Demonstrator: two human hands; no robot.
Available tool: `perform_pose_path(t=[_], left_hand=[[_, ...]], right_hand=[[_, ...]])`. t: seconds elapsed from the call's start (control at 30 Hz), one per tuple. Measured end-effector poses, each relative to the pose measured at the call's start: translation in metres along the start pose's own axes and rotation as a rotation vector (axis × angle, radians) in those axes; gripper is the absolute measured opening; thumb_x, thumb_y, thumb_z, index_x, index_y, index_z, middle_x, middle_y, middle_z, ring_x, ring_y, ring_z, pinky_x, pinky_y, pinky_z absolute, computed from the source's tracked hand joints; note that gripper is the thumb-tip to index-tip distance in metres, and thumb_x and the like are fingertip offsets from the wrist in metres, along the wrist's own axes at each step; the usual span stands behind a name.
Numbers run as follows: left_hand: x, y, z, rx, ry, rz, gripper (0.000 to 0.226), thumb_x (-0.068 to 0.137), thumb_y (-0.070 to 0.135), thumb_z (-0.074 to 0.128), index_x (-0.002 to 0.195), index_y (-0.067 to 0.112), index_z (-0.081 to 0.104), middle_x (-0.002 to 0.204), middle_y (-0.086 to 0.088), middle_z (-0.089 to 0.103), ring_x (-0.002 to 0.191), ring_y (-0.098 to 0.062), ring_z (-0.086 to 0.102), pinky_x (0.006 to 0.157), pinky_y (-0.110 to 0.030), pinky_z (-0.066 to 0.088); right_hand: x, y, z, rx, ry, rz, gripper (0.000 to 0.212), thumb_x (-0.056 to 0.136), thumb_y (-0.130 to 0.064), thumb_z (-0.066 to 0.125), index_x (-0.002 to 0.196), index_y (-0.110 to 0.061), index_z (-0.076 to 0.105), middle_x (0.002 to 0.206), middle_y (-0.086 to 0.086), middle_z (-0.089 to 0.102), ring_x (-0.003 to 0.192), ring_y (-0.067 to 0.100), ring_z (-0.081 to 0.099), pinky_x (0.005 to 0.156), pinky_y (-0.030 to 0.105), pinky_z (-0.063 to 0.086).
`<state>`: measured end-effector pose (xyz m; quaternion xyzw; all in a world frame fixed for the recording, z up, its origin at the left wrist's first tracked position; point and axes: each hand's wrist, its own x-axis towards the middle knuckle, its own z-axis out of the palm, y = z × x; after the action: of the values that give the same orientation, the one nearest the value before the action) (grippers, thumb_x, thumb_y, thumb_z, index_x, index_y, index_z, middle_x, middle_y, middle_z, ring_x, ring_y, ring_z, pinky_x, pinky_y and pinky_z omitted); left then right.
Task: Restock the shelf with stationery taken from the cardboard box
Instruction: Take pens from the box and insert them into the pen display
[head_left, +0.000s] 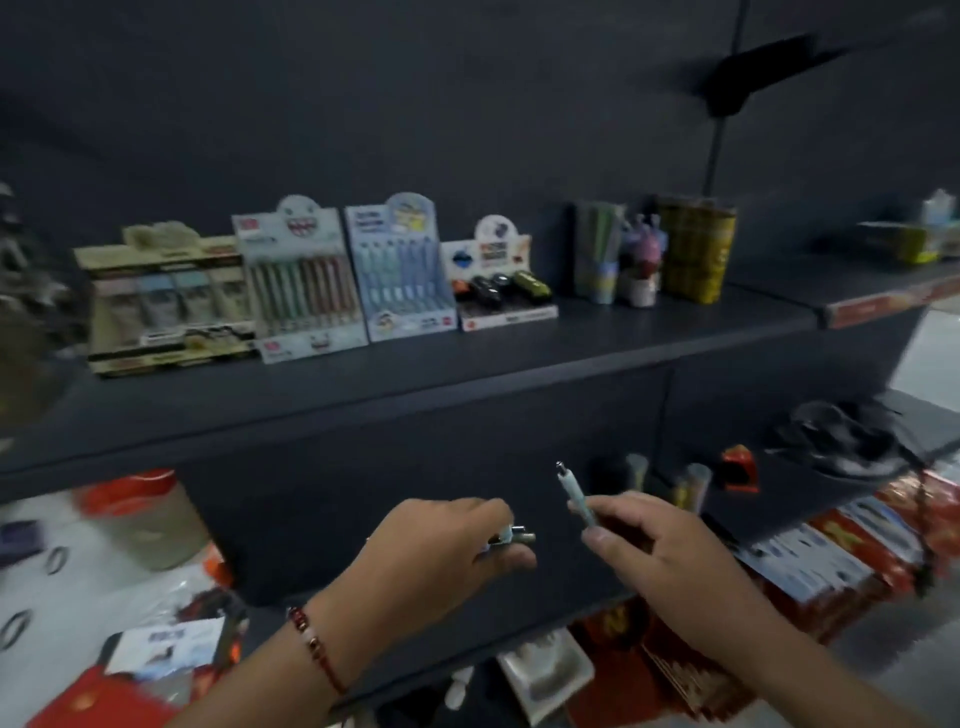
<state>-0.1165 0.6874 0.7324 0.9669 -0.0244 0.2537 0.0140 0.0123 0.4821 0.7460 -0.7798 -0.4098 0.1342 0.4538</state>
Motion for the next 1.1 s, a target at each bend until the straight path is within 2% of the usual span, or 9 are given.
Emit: perform_pose_path(t=[0.13, 0.27, 0.4, 0.5, 0.6, 0.73, 0.9, 1.03, 1.1], left_hand=[[0.008, -0.067, -0.021, 0.087, 0.099, -0.097, 0.05, 0.097, 0.068, 0.032, 0.081, 0.026, 0.053, 0.065, 0.011, 0.057, 0.051, -0.011, 0.051, 0.04, -0.028, 0.039], [0.031, -0.138, -0.04, 0.206, 0.145, -0.18, 0.05, 0.098, 0.066, 0.031, 0.078, 0.025, 0.05, 0.061, 0.009, 0.053, 0.048, -0.012, 0.049, 0.039, -0.03, 0.04], [0.056, -0.201, -0.051, 0.282, 0.135, -0.277, 0.049, 0.097, 0.065, 0.031, 0.077, 0.024, 0.048, 0.057, 0.008, 0.051, 0.047, -0.013, 0.048, 0.039, -0.028, 0.034], [0.062, -0.243, -0.051, 0.404, 0.063, -0.394, 0.052, 0.094, 0.069, 0.025, 0.093, 0.03, 0.06, 0.064, 0.009, 0.064, 0.051, -0.01, 0.058, 0.04, -0.022, 0.033], [0.061, -0.271, -0.044, 0.315, 0.053, -0.509, 0.067, 0.086, 0.079, 0.017, 0.123, 0.038, 0.055, 0.099, 0.01, 0.073, 0.081, -0.012, 0.069, 0.058, -0.025, 0.045], [0.075, -0.291, -0.042, 0.244, 0.042, -0.545, 0.074, 0.082, 0.077, 0.017, 0.132, 0.036, 0.053, 0.107, 0.009, 0.071, 0.092, -0.013, 0.068, 0.064, -0.025, 0.043], [0.108, -0.317, -0.027, 0.275, 0.022, -0.413, 0.062, 0.089, 0.072, 0.022, 0.128, 0.034, 0.053, 0.091, 0.005, 0.072, 0.078, -0.015, 0.069, 0.064, -0.03, 0.052], [0.132, -0.336, -0.013, 0.283, 0.05, -0.252, 0.053, 0.097, 0.063, 0.027, 0.123, 0.028, 0.056, 0.087, 0.005, 0.071, 0.06, -0.012, 0.064, 0.049, -0.023, 0.042], [0.13, -0.343, -0.008, 0.278, 0.073, -0.237, 0.045, 0.097, 0.057, 0.032, 0.117, 0.024, 0.056, 0.078, 0.006, 0.068, 0.052, -0.009, 0.059, 0.043, -0.02, 0.036]], right_hand=[[0.081, -0.017, 0.021, 0.058, -0.033, -0.099, 0.024, 0.091, -0.032, 0.065, 0.107, -0.05, 0.062, 0.099, -0.032, 0.067, 0.094, -0.01, 0.062, 0.079, 0.012, 0.05], [0.172, -0.032, 0.043, 0.171, -0.076, -0.174, 0.019, 0.091, -0.029, 0.066, 0.105, -0.041, 0.068, 0.092, -0.009, 0.073, 0.087, 0.007, 0.068, 0.079, 0.025, 0.054], [0.266, -0.039, 0.062, 0.331, -0.091, -0.162, 0.016, 0.089, -0.025, 0.068, 0.104, -0.031, 0.071, 0.097, -0.011, 0.074, 0.094, 0.006, 0.069, 0.089, 0.036, 0.055], [0.332, -0.05, 0.087, 0.409, -0.1, -0.147, 0.01, 0.087, -0.021, 0.07, 0.097, -0.021, 0.073, 0.093, -0.001, 0.074, 0.092, 0.014, 0.07, 0.094, 0.047, 0.052], [0.382, -0.067, 0.106, 0.422, -0.139, -0.209, 0.011, 0.091, -0.024, 0.064, 0.088, -0.019, 0.073, 0.092, 0.001, 0.073, 0.088, 0.011, 0.069, 0.082, 0.035, 0.055], [0.422, -0.083, 0.109, 0.436, -0.134, -0.227, 0.019, 0.093, -0.037, 0.06, 0.093, -0.026, 0.074, 0.09, -0.007, 0.073, 0.082, 0.004, 0.067, 0.073, 0.024, 0.052], [0.471, -0.092, 0.099, 0.383, 0.019, -0.322, 0.013, 0.096, -0.034, 0.058, 0.092, -0.035, 0.069, 0.08, -0.01, 0.071, 0.073, -0.003, 0.065, 0.07, 0.021, 0.051], [0.501, -0.093, 0.121, 0.257, 0.145, -0.405, 0.017, 0.099, -0.029, 0.057, 0.097, -0.02, 0.07, 0.085, -0.007, 0.069, 0.079, 0.001, 0.065, 0.077, 0.026, 0.053], [0.511, -0.091, 0.137, 0.185, 0.163, -0.431, 0.012, 0.098, -0.026, 0.057, 0.093, -0.02, 0.067, 0.082, -0.007, 0.067, 0.077, -0.003, 0.063, 0.072, 0.016, 0.048]])
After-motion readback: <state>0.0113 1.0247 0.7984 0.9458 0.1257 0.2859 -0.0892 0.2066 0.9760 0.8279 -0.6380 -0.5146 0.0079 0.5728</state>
